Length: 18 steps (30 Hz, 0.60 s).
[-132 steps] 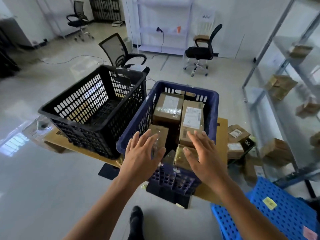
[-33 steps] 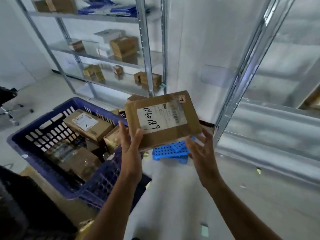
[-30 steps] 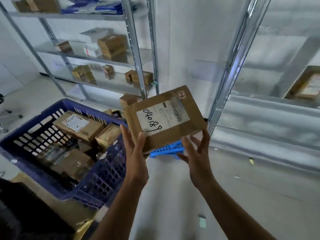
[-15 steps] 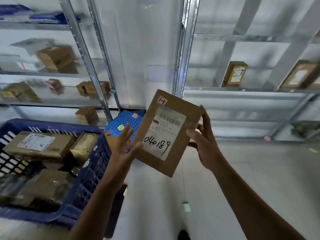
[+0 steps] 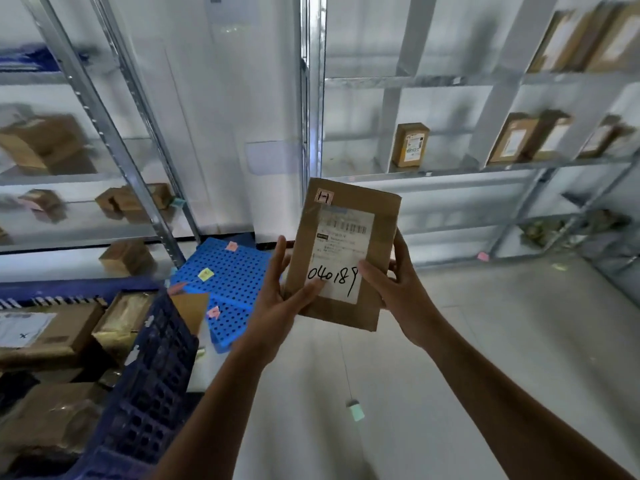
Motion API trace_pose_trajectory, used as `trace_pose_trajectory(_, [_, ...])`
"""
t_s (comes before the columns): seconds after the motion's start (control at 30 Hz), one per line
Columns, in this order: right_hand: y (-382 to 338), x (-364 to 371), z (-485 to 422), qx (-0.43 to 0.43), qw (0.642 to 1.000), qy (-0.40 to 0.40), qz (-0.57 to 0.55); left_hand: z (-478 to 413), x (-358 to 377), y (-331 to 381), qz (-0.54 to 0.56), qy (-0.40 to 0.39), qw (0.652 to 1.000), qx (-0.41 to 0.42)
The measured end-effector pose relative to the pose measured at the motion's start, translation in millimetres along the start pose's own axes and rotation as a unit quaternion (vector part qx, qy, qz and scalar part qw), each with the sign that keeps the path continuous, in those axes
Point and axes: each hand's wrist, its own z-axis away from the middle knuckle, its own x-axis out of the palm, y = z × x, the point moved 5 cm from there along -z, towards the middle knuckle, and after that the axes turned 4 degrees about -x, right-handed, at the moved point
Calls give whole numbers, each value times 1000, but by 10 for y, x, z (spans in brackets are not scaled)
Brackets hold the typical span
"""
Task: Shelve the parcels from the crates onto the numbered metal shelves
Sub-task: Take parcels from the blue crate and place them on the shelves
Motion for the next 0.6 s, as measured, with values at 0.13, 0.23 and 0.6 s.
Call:
trace_pose_trajectory(0.13, [2, -443, -115, -1, 999, 3, -37, -320, 472, 67, -17, -4, 999, 37])
trace_pose_trajectory(0.23, [-32, -725, -294, -21, 999, -18, -34, -600, 794, 155, -42, 29, 997, 63])
trace_pose_trajectory(0.6, [-569, -1513, -1680, -131, 991, -2, -20, -1861, 1274, 777, -253, 48, 952, 167])
